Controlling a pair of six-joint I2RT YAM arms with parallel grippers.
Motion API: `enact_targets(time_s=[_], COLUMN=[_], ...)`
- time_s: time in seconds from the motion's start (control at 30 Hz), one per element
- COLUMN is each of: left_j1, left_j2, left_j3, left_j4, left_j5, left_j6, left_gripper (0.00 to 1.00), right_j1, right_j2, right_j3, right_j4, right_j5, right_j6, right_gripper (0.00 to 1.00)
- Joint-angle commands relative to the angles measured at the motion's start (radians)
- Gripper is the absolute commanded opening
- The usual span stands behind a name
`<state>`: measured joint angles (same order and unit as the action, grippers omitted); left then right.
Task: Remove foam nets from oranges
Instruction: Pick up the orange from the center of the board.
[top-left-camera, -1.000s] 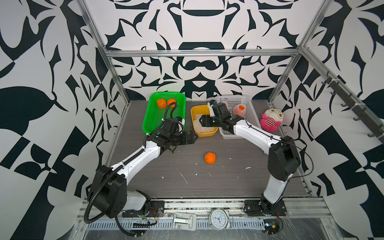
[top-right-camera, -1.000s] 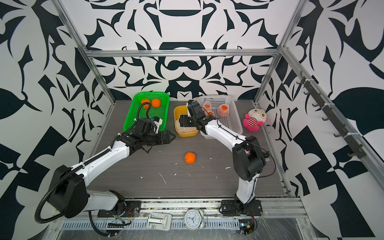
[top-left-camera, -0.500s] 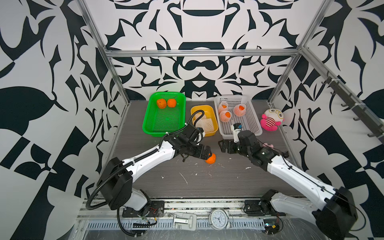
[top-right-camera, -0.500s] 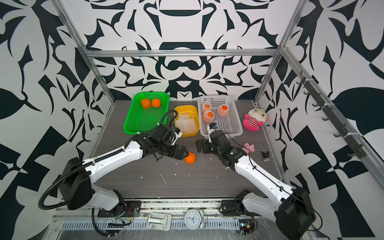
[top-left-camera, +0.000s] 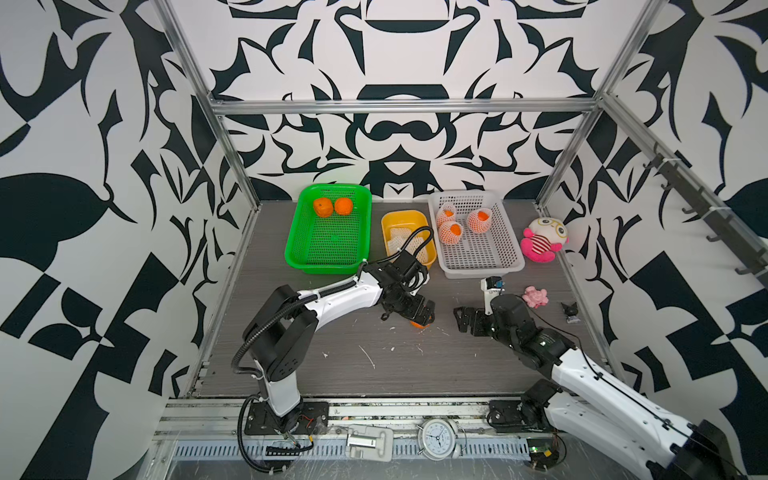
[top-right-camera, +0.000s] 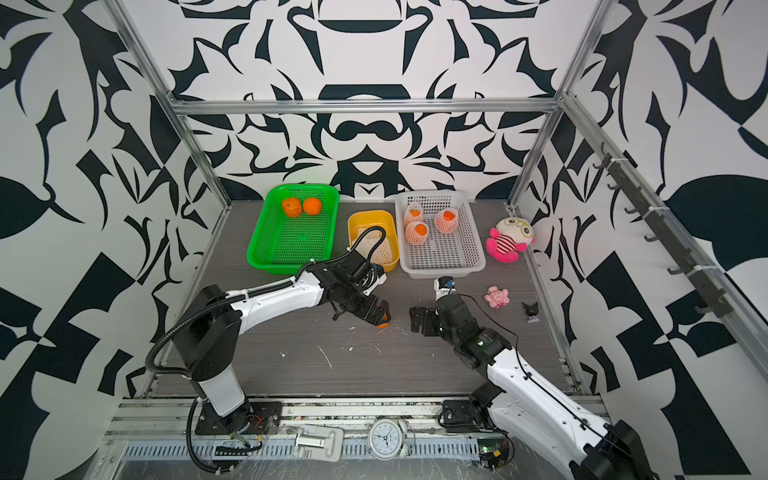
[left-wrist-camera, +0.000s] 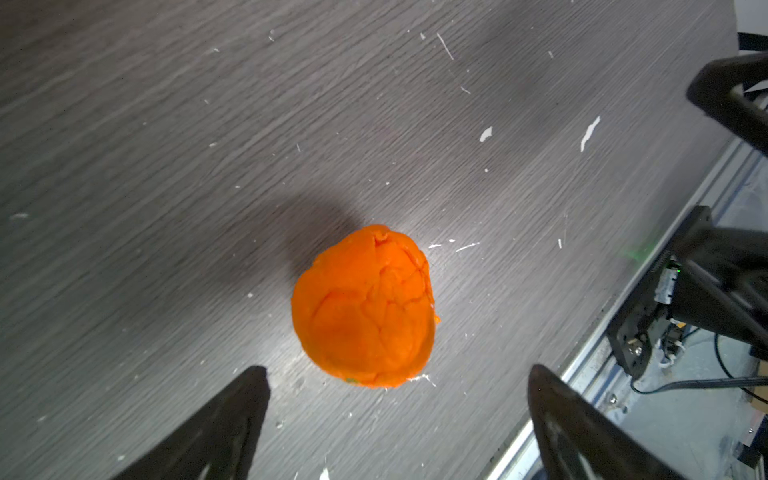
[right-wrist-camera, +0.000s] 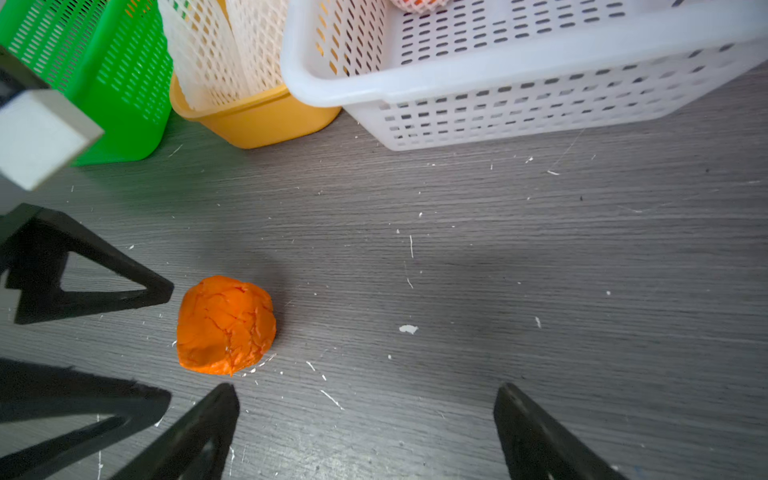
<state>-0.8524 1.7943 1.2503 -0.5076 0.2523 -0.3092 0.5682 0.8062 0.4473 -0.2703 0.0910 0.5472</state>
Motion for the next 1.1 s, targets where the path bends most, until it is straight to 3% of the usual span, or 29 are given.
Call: enact_targets(time_s=[0.0, 0.43, 0.57, 0.7, 1.07], left_j1=[-0.003, -0.004, -0.003, -0.004, 0.004], left_j2=[0.036, 0.129, 0.128, 0.115, 0.001], left_j3=[0.024, 0.032, 0.025, 0.011, 0.004], left_j4=[0.01, 0.07, 0.075, 0.073, -0.014], left_j5=[0.014, 0.027, 0.034, 0.036, 0.025], left_j6=[0.024, -0.013, -0.021, -0.027, -0.082], left_gripper=[1.0, 0.92, 0.86, 0.72, 0.61], right_j1=[-0.008, -0.022, -0.026, -0.028, -0.03], right_j2=[-0.005, 0.055, 0.077, 0.089, 0.075], right_j3=[-0.002, -0.007, -0.001, 0.009, 0.094], right_j4=[0.047, 0.116, 0.126, 0.126, 0.054], right_j5=[0.011, -0.04, -0.052, -0.056, -0.082], right_j6=[0.011, 0.013, 0.013, 0.01, -0.048], right_gripper=[0.99, 0.99, 0.99, 0.99, 0.99])
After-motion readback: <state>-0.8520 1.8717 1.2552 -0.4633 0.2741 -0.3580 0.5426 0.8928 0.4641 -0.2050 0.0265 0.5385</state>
